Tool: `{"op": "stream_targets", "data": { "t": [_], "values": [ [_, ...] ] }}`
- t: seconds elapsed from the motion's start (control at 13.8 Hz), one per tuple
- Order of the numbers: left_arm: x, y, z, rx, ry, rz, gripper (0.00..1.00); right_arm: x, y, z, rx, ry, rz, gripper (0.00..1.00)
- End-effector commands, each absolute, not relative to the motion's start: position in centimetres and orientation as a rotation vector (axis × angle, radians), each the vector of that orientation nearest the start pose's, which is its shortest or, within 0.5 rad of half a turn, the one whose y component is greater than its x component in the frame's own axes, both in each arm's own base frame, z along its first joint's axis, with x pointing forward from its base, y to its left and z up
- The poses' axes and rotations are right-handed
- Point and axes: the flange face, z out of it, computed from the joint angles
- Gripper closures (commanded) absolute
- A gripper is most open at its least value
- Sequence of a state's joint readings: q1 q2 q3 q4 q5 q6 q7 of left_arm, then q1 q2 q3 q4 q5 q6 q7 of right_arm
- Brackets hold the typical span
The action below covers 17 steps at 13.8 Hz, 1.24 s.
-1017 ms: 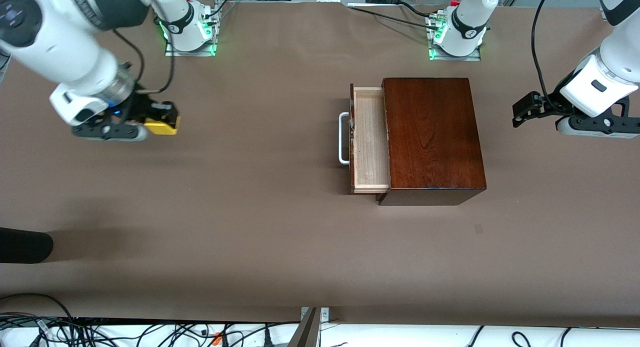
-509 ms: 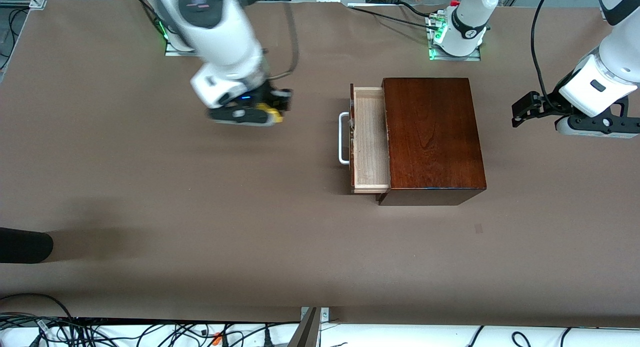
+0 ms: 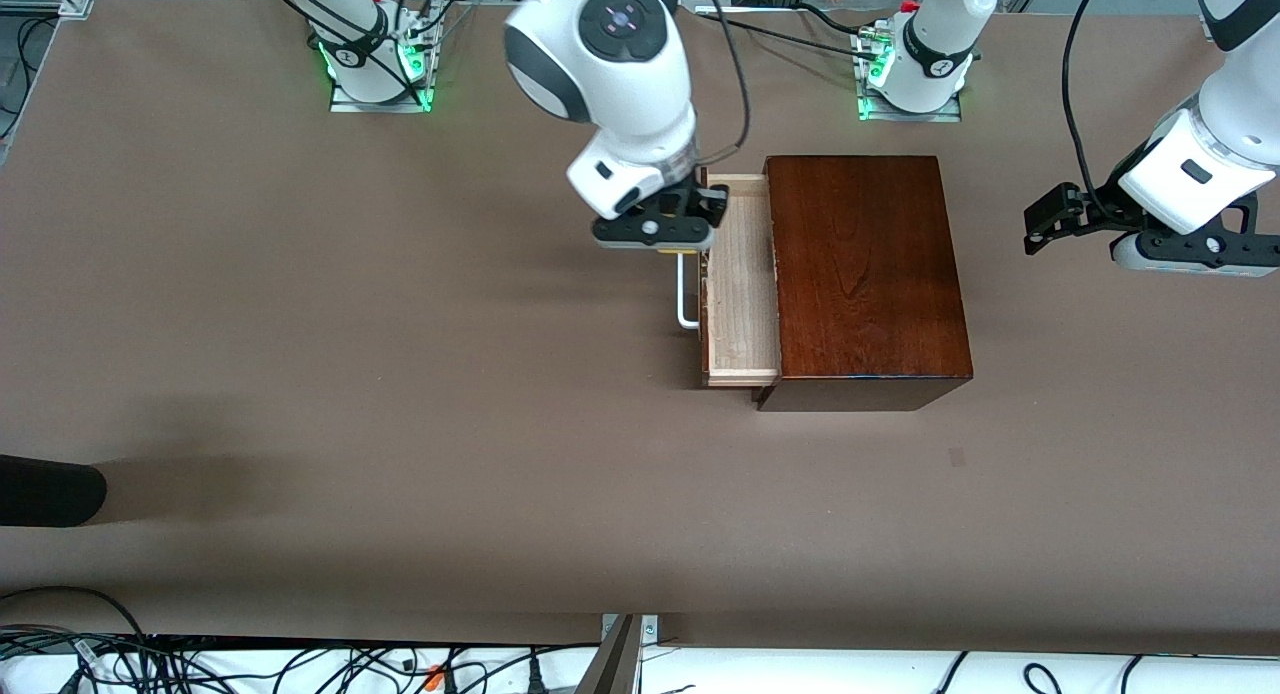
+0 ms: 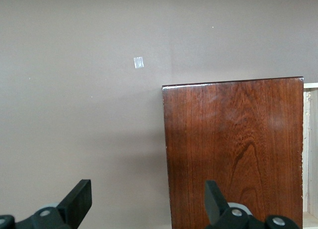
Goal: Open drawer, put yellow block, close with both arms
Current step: 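Carry the yellow cube with the right gripper over the open drawer, then lower the cube into the drawer and open the right gripper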
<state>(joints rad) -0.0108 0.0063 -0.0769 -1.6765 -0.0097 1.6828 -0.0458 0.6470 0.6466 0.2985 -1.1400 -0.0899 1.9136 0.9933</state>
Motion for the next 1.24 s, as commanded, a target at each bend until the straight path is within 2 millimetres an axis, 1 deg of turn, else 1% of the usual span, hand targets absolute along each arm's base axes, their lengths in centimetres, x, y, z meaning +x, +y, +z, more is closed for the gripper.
{"op": "stream_targets", "data": {
  "t": [0.0, 0.22, 0.29, 0.44, 0.65, 0.87, 1.09, 1.16],
  "values": [
    [55.7, -4.9, 58.8, -3.160, 0.096, -0.003, 0.00, 50.5, 57.6, 43.3, -2.937, 0.172, -0.081, 0.99],
    [55.7, -4.9, 58.7, -3.160, 0.094, -0.001, 0.00, 51.2, 58.6, 40.4, -2.896, 0.174, -0.103, 0.99],
    [55.8, -4.9, 58.8, -3.160, 0.096, -0.006, 0.00, 50.9, 59.2, 40.0, -2.881, 0.164, -0.114, 0.99],
    [55.7, -4.8, 58.7, -3.160, 0.094, -0.001, 0.00, 50.9, 59.8, 39.5, -2.856, 0.156, -0.135, 0.99],
    [55.8, -4.6, 58.7, -3.160, 0.089, -0.001, 0.00, 50.2, 61.0, 38.7, -2.830, 0.136, -0.149, 0.99],
    [55.8, -4.6, 58.7, -3.160, 0.089, -0.001, 0.00, 50.0, 61.7, 36.3, -2.831, 0.129, -0.161, 0.99],
    [55.8, -4.7, 58.7, -3.160, 0.089, -0.001, 0.00, 49.9, 62.1, 34.5, -2.839, 0.123, -0.172, 0.99],
    [55.8, -4.7, 58.7, -3.160, 0.089, -0.001, 0.00, 49.9, 62.1, 34.2, -2.834, 0.124, -0.173, 0.99]
  ]
}}
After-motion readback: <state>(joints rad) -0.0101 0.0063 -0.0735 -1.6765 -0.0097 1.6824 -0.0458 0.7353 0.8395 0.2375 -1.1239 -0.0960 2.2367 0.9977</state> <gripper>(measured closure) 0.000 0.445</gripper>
